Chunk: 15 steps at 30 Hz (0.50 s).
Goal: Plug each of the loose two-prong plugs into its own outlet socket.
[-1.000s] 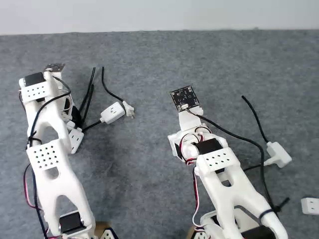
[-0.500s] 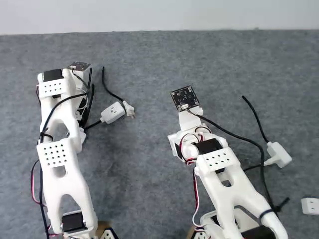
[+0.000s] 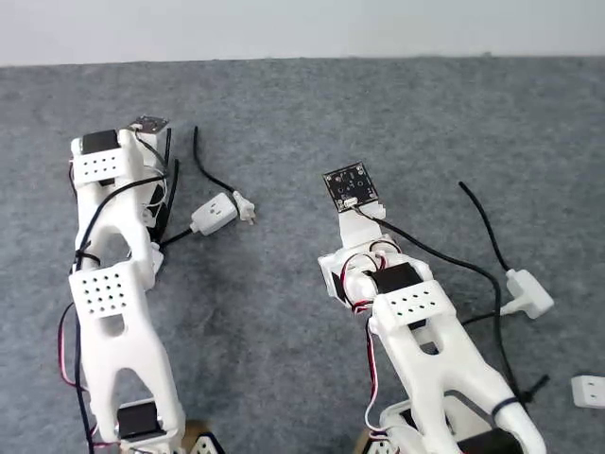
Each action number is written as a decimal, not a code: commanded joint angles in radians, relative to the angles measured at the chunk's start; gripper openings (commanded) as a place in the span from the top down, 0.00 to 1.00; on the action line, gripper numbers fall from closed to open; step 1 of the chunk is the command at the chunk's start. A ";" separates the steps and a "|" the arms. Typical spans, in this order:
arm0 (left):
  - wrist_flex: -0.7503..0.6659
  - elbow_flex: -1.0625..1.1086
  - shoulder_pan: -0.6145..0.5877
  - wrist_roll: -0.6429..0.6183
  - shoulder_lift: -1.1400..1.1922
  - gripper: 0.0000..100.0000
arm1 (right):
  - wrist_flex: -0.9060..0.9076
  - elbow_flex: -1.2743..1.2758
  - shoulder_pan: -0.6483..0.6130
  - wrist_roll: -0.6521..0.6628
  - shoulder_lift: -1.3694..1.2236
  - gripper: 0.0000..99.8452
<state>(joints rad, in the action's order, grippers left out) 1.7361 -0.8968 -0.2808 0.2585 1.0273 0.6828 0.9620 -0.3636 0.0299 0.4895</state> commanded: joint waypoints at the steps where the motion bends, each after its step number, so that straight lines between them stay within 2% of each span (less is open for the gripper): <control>1: 0.020 -0.047 0.025 -0.049 -0.203 0.99 | -0.001 -0.026 0.013 -0.008 0.007 0.71; 15: 0.018 -0.085 0.048 -0.104 -0.773 0.99 | -0.004 -0.026 0.010 -0.006 0.002 0.71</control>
<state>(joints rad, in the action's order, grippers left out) 1.7269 -0.9152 -0.2608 0.1788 0.4687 0.6828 0.9620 -0.3636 0.0299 0.4895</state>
